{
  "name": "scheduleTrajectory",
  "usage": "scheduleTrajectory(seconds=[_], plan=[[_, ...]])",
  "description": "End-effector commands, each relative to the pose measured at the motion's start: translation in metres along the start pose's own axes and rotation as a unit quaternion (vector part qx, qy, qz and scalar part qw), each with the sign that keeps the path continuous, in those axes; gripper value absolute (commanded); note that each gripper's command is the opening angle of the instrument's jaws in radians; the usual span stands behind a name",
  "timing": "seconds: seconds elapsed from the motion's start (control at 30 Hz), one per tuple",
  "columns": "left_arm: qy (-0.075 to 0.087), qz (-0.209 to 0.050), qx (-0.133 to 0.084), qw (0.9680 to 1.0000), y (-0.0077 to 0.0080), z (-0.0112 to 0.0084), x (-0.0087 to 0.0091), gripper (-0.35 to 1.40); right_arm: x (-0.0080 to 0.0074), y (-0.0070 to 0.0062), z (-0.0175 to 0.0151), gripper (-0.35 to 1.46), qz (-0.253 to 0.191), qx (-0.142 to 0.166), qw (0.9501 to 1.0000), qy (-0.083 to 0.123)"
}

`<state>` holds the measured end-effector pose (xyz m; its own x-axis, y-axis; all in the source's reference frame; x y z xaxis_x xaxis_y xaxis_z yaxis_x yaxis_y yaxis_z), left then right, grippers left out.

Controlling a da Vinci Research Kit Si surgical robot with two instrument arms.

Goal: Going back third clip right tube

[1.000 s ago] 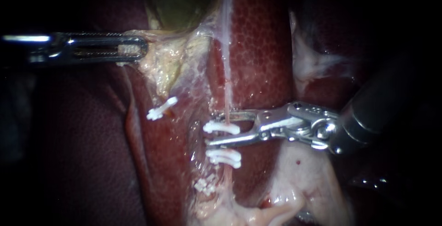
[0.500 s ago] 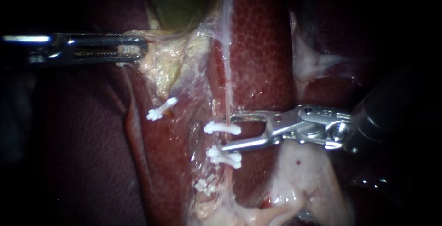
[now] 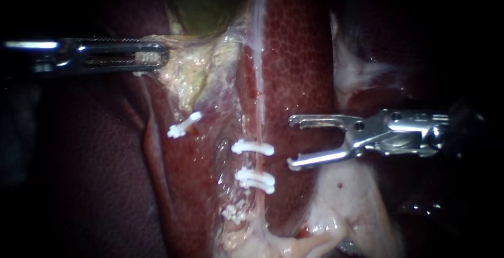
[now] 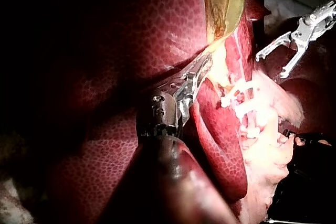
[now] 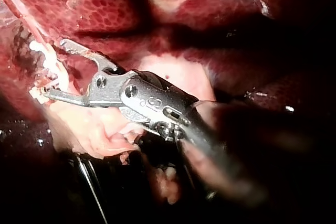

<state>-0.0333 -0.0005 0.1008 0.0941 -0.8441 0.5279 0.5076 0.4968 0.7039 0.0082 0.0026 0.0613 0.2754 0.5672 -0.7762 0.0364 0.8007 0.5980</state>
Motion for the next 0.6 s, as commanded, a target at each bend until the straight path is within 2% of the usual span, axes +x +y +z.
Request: scheduleTrajectory(seconds=[0.03,0.23,0.47,0.6], plan=[[-0.001,0.000,-0.002,1.0000,0.0000,0.0001,0.0001,-0.15,0.0003,-0.0002,-0.0001,0.60,0.000,0.000,1.0000,0.000],[0.001,0.005,0.003,1.0000,-0.0002,0.0016,0.0018,-0.13,0.0013,-0.0014,-0.0002,0.60,-0.008,0.006,1.0000,0.000],[0.016,0.016,0.009,0.9997,-0.0008,0.0042,0.0042,-0.13,0.0013,-0.0012,-0.0002,0.60,-0.008,0.010,0.9999,0.000],[0.023,0.013,0.011,0.9996,-0.0011,0.0056,0.0052,-0.13,0.0014,-0.0011,-0.0002,0.60,-0.013,0.010,0.9999,0.000]])
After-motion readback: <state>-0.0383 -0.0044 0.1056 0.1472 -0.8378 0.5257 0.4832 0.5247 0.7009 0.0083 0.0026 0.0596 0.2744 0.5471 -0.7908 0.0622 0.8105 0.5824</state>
